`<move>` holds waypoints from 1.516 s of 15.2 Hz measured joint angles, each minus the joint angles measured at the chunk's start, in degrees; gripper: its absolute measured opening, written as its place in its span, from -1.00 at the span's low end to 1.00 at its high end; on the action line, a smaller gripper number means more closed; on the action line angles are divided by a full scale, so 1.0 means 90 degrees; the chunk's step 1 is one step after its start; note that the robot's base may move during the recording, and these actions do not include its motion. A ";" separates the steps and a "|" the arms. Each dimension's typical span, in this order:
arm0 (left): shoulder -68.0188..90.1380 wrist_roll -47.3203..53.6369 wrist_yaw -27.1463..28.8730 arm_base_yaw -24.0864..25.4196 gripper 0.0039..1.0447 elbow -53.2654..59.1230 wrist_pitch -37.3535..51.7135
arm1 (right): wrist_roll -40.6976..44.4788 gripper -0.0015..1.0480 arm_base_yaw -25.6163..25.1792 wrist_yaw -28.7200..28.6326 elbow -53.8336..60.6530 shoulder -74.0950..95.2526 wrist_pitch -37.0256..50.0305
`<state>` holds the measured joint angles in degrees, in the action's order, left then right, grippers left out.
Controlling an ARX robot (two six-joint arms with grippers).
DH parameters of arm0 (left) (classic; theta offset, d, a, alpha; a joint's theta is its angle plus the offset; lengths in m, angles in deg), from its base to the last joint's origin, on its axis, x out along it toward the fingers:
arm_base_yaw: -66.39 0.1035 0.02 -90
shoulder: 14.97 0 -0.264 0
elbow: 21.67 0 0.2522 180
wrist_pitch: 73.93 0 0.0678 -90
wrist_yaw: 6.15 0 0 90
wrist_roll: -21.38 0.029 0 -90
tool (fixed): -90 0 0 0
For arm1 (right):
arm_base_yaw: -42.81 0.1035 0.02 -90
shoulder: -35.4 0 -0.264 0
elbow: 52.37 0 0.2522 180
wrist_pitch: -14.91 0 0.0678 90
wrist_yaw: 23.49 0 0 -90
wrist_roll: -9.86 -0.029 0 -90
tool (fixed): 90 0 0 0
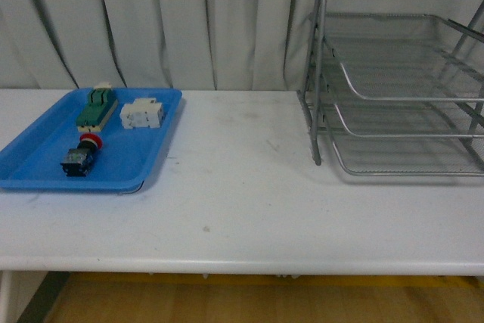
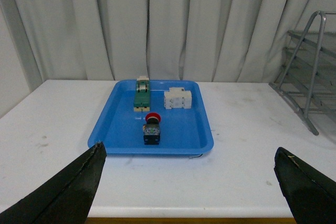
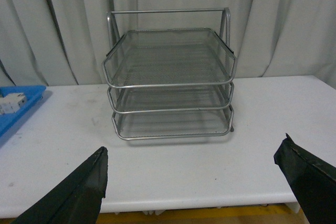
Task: Place button on rack with both arms
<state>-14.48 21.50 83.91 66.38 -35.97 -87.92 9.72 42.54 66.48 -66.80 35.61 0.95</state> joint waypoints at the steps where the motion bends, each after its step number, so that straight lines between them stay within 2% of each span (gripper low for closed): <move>1: 0.0000 0.0000 0.0000 0.0000 0.88 0.0000 0.0000 | -0.0002 0.87 0.0000 0.0000 0.0000 0.0000 0.0000; 10: 0.0000 0.0000 0.0000 0.0000 0.88 0.0000 0.0000 | -0.0002 0.87 0.0000 0.0000 0.0000 0.0000 0.0000; 11: 0.0000 0.0000 0.0005 0.0000 0.88 0.0000 -0.0002 | -0.0736 0.87 -0.0051 -0.0435 -0.0374 0.0469 -0.1127; 12: 0.0000 0.0000 -0.0007 0.0000 0.88 0.0000 0.0005 | -0.1894 0.87 0.0036 -0.0291 -0.0583 0.1474 -0.1105; 14: 0.0000 0.0000 -0.0005 0.0000 0.88 0.0000 0.0000 | -0.4245 0.87 -0.0231 -0.0231 -0.0362 0.3070 0.0850; 15: 0.0000 0.0000 -0.0007 0.0000 0.88 0.0000 0.0000 | -0.4932 0.87 -0.0459 -0.0245 -0.0355 0.4371 0.2232; 17: 0.0000 0.0000 -0.0007 0.0000 0.88 0.0000 0.0000 | -0.5744 0.87 -0.0656 -0.0464 -0.0731 0.7405 0.5129; 18: 0.0000 0.0000 -0.0007 0.0000 0.88 0.0000 0.0000 | -0.6084 0.87 -0.0731 -0.0597 -0.1287 0.8811 0.6336; 19: 0.0000 0.0000 -0.0005 0.0000 0.88 0.0000 0.0000 | -0.6499 0.87 -0.0724 -0.0668 -0.1897 0.9991 0.7142; 20: 0.0000 0.0002 -0.0005 0.0000 0.88 0.0000 0.0000 | -0.6773 0.87 -0.0668 -0.0663 -0.2395 1.0831 0.7339; 23: 0.0000 0.0000 -0.0007 0.0000 0.88 0.0000 0.0000 | -0.7429 0.87 -0.0325 -0.0566 -0.3779 1.2412 0.6768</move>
<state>-14.48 21.50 83.84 66.38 -35.97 -87.92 -57.14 39.61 61.39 -100.81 147.32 61.86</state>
